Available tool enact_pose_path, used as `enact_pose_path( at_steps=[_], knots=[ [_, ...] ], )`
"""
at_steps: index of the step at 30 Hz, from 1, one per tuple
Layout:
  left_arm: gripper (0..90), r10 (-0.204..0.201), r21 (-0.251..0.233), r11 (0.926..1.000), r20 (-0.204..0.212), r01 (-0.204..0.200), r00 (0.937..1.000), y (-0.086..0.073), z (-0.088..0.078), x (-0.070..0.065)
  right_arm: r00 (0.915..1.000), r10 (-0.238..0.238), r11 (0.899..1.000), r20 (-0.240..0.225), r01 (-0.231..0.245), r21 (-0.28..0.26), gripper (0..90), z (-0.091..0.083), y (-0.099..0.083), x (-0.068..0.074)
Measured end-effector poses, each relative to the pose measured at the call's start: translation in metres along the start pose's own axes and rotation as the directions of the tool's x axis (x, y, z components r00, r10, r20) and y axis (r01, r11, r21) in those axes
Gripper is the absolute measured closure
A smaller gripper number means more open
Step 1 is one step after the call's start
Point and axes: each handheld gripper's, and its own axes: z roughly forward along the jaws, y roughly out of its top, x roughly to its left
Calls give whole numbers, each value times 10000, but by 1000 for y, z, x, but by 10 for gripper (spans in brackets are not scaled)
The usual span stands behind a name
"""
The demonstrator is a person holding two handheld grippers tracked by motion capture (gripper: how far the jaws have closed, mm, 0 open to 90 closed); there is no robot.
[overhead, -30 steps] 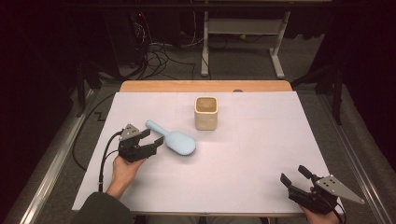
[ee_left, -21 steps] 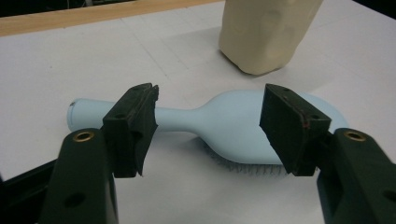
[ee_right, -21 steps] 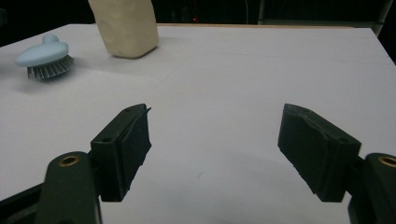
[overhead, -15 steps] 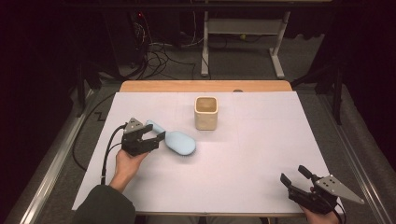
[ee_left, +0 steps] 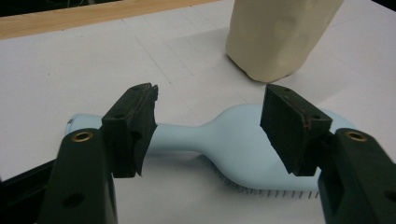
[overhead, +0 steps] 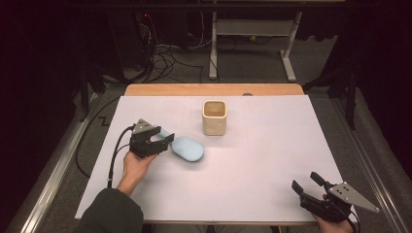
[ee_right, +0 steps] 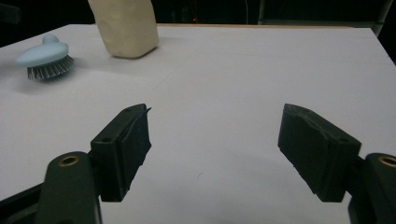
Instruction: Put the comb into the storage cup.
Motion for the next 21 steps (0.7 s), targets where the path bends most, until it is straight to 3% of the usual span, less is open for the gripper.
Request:
enact_pose_path(
  at_steps=[9,12,21],
  knots=[
    [361,-35,126,9999,-128,37,9999,4,4,5,10000,24,10000,-12,-24,11,255,0,0,0],
    [365,141,222,9997,-268,-135,9995,8,6,4,10000,21,10000,-6,-21,4,255,0,0,-1],
    [367,38,263,9996,-104,-35,9999,15,12,3,10000,-1,10000,-59,1,-4,255,0,0,0]
  ],
)
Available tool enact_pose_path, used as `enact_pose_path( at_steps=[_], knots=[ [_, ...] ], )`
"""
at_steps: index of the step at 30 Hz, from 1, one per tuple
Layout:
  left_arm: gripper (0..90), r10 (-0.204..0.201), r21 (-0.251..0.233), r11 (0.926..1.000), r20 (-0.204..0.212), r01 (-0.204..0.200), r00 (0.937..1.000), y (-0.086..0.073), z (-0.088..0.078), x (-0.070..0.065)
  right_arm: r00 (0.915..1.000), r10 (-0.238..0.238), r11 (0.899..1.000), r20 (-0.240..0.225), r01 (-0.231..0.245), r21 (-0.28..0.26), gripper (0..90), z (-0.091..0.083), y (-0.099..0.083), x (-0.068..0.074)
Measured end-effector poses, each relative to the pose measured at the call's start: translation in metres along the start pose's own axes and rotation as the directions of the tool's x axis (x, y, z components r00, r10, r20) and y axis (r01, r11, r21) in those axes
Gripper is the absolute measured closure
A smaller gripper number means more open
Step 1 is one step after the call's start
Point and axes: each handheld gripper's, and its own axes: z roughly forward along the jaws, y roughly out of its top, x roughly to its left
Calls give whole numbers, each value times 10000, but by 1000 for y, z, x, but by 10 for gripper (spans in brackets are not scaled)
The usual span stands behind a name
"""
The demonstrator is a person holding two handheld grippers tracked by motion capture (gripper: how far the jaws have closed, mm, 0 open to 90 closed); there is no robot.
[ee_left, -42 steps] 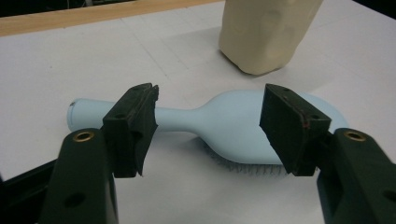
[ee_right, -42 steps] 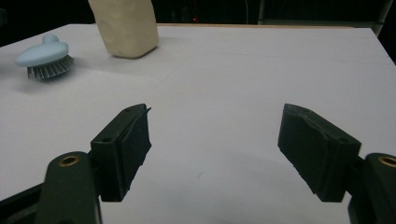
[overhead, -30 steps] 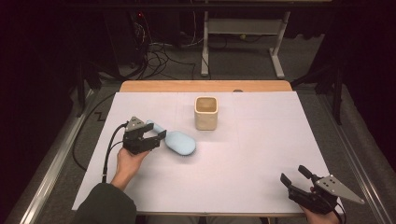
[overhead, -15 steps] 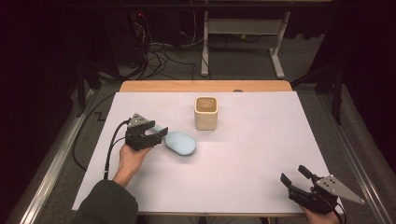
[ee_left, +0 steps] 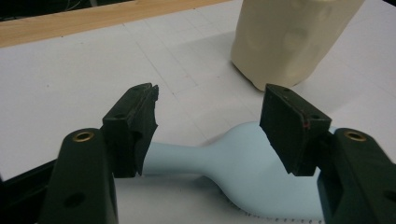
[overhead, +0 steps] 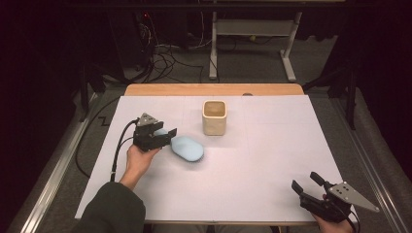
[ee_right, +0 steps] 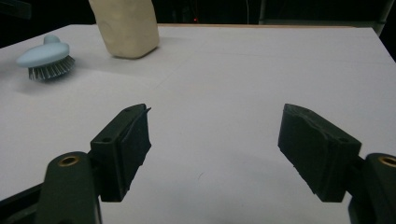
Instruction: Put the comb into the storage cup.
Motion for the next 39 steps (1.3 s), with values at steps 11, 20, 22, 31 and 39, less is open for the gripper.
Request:
enact_pose_path(
  at_steps=[11,20,22,31,39],
  knots=[
    [403,-17,370,9993,-96,21,10000,14,5,3,10000,-26,10000,30,26,13,255,0,0,0],
    [433,-388,695,9968,-130,396,9992,20,15,5,10000,-38,10000,8,38,-36,255,0,0,0],
    [460,-344,908,9952,-170,358,9993,22,15,6,10000,-39,10000,6,39,-38,255,0,0,0],
    [507,-408,1283,9907,-303,444,9987,28,19,16,10000,6,10000,-20,-6,-12,255,0,0,0],
    [535,-503,1640,9848,-432,567,9978,32,18,24,10000,61,10000,-48,-61,19,255,1,0,-1]
  ],
)
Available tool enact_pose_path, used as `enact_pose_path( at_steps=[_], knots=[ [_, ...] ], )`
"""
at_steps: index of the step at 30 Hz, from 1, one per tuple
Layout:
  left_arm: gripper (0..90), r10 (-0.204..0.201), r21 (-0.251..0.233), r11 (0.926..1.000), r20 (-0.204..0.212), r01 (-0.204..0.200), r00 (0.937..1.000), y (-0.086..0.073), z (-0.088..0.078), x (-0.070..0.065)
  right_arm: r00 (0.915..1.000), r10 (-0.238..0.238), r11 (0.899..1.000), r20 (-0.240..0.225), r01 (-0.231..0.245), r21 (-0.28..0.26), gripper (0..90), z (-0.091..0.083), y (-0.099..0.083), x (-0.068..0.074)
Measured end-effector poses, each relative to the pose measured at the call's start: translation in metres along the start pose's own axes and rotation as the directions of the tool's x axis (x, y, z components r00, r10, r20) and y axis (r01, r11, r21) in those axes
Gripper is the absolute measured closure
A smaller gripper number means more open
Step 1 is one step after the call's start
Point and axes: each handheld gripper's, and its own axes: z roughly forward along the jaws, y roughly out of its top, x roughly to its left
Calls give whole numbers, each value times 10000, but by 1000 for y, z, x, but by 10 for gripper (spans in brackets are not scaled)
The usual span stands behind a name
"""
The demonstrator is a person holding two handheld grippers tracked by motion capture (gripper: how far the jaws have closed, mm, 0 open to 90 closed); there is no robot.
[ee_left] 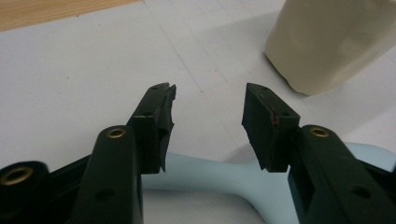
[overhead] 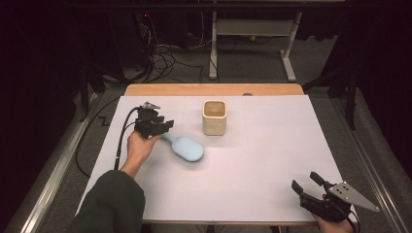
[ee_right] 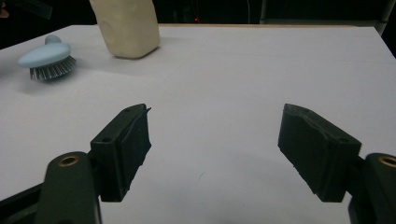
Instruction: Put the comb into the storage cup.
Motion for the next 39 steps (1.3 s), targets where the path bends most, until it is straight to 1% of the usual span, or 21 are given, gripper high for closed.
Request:
enact_pose_path(
  at_steps=[1,4,9,10,12,13,15,16,17,18,19,23,27,28,30,32,33,34,35,37,39],
  knots=[
    [541,0,0,10000,0,0,10000,0,0,0,10000,0,10000,0,0,0,255,0,0,0],
    [563,138,361,9993,-199,-130,9997,0,-3,2,10000,14,10000,7,-14,-14,255,0,0,0],
    [587,196,462,9988,-206,-186,9996,2,-9,1,10000,-5,10000,3,5,-3,255,0,0,0],
    [596,399,731,9966,-364,-372,9985,6,-12,1,10000,-11,10000,4,11,1,255,0,0,0],
    [601,360,601,9976,-264,-343,9990,9,-15,1,10000,-10,10000,16,10,7,255,0,0,0],
    [601,227,549,9983,-152,-218,9996,12,-17,1,10000,-10,10000,16,10,7,255,0,0,0],
    [611,441,938,9948,-380,-404,9983,20,-14,0,10000,-14,10000,19,14,-6,255,0,0,0],
    [616,441,938,9948,-380,-404,9983,20,-14,0,10000,-10,10000,14,10,1,255,0,0,0],
    [616,546,1128,9924,-459,-491,9975,23,-12,-1,10000,-10,10000,14,10,1,255,0,0,0],
    [634,693,1469,9873,-509,-612,9963,26,-7,-2,10000,-21,10000,9,21,-39,255,0,0,0],
    [649,768,1662,9838,-551,-667,9955,28,-5,-2,10000,-15,10000,7,15,-49,255,0,0,0],
    [683,851,2486,9664,-699,-652,9939,30,9,0,10000,-63,10000,-3,63,-47,256,0,0,0],
    [731,831,2868,9564,-845,-556,9930,33,18,3,10000,-59,10000,-10,59,-49,256,0,0,0],
    [744,831,2868,9564,-845,-556,9930,33,18,3,10000,-59,10000,-10,59,-49,256,0,0,0],
    [769,939,3205,9454,-962,-585,9909,34,23,5,10000,-51,10000,-20,51,-21,256,0,0,0],
    [790,975,3415,9381,-987,-583,9903,34,26,6,10000,-68,10000,-15,68,-4,257,0,0,0],
    [801,975,3415,9381,-987,-583,9903,34,26,6,10000,-76,10000,-20,76,-9,256,0,0,0],
    [811,955,3490,9354,-969,-560,9907,34,28,7,10000,-73,10000,-13,73,-17,257,0,0,0],
    [823,937,3647,9296,-943,-532,9911,34,31,8,10000,-75,10000,-2,75,-41,257,0,0,0],
    [842,917,3702,9276,-940,-508,9913,34,32,8,10000,-64,10000,-9,64,-7,257,0,0,0],
    [858,893,3896,9199,-967,-449,9913,35,38,9,10000,-86,10000,-7,86,-21,257,0,0,1]
  ],
)
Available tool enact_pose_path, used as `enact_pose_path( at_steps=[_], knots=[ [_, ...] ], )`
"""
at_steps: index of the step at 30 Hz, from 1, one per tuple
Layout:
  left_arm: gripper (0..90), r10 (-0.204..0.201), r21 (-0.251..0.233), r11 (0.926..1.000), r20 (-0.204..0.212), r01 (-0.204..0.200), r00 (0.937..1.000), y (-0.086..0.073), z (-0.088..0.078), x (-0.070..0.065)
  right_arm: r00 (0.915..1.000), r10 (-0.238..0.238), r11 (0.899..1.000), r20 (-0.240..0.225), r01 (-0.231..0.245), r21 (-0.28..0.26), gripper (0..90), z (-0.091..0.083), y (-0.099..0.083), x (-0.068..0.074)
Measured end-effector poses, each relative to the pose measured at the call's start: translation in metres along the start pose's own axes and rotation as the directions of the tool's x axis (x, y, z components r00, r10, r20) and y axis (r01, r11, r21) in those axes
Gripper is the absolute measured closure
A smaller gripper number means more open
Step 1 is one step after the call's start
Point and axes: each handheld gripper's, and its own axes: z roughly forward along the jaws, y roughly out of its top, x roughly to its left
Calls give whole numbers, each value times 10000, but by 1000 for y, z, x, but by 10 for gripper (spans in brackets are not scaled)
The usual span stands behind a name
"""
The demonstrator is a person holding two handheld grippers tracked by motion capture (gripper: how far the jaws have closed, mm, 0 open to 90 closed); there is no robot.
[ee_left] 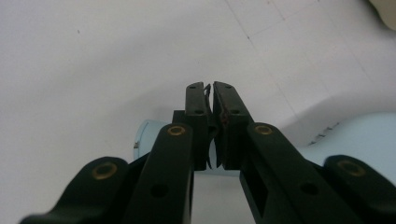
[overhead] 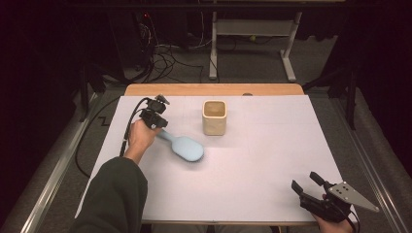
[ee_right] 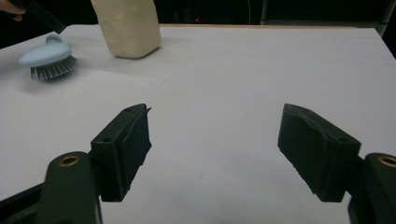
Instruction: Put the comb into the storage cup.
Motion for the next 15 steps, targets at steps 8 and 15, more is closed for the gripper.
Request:
enact_pose_path(
  at_steps=[8,15],
  knots=[
    [888,-32,411,9992,-42,34,10000,2,11,-1,10000,5,10000,-1,-5,-24,257,0,0,0],
    [894,-19,619,9981,-27,21,10000,2,13,1,10000,10,10000,-23,-10,8,257,0,0,0]
  ],
)
